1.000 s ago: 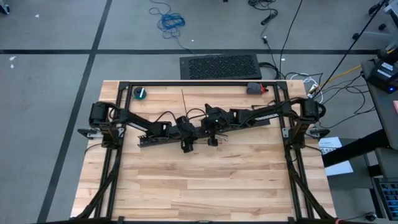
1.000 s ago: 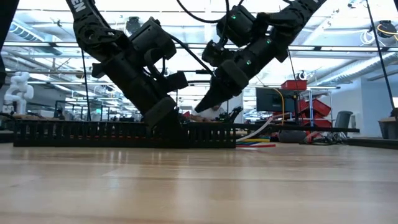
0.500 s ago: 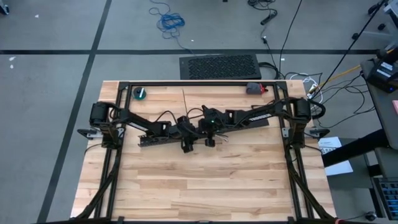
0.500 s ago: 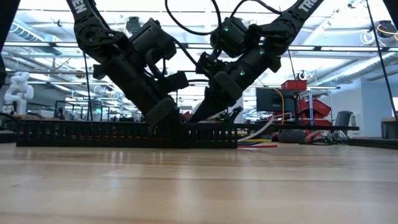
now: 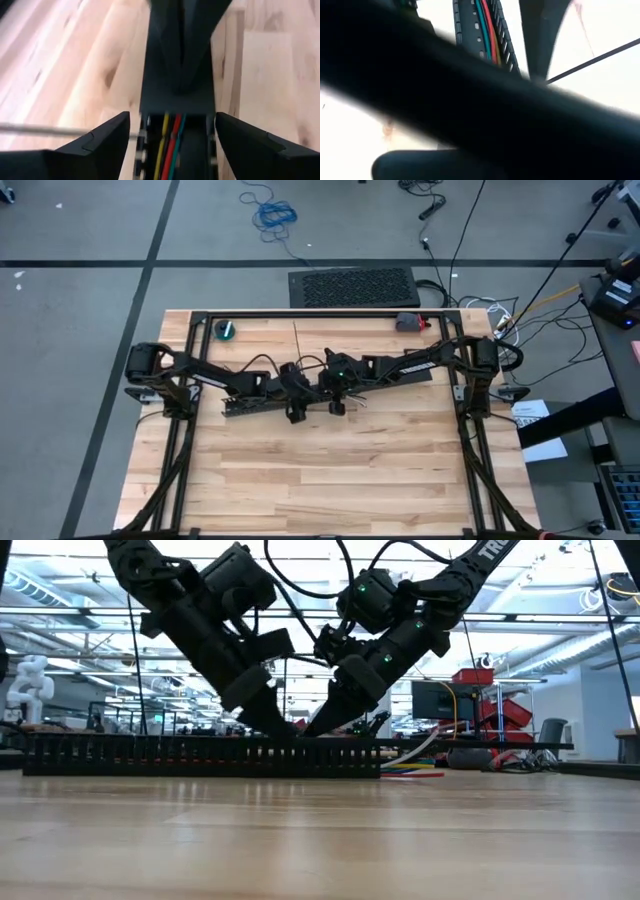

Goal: Ziptie cables
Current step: Insert the cable duct cover

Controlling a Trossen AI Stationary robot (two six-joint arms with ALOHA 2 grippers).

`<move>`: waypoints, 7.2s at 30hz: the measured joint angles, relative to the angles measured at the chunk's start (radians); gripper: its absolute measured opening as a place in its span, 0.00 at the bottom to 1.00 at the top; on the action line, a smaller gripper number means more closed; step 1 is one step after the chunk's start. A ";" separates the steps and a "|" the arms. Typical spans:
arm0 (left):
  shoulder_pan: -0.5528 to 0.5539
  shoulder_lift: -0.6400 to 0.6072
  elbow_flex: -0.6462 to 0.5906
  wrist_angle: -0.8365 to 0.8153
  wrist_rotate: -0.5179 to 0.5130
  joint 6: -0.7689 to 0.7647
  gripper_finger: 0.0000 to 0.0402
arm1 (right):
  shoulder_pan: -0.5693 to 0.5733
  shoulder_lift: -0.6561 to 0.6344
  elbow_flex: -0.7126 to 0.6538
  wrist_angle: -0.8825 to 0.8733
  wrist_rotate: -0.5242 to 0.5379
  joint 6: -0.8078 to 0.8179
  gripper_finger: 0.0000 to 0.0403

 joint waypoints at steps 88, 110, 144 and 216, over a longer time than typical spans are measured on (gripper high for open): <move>-0.006 0.047 -0.282 0.432 0.115 -0.122 0.71 | 0.022 0.009 0.059 0.021 -0.044 0.022 0.00; -0.006 0.048 -0.282 0.444 0.113 -0.100 0.63 | 0.041 -0.040 0.106 -0.068 0.040 -0.043 0.00; -0.004 0.084 -0.269 0.487 0.135 -0.098 0.63 | 0.040 -0.086 0.140 -0.351 0.088 -0.102 0.00; -0.007 0.062 -0.441 0.737 0.186 -0.076 0.54 | 0.035 0.034 0.140 -0.156 -0.018 -0.020 0.00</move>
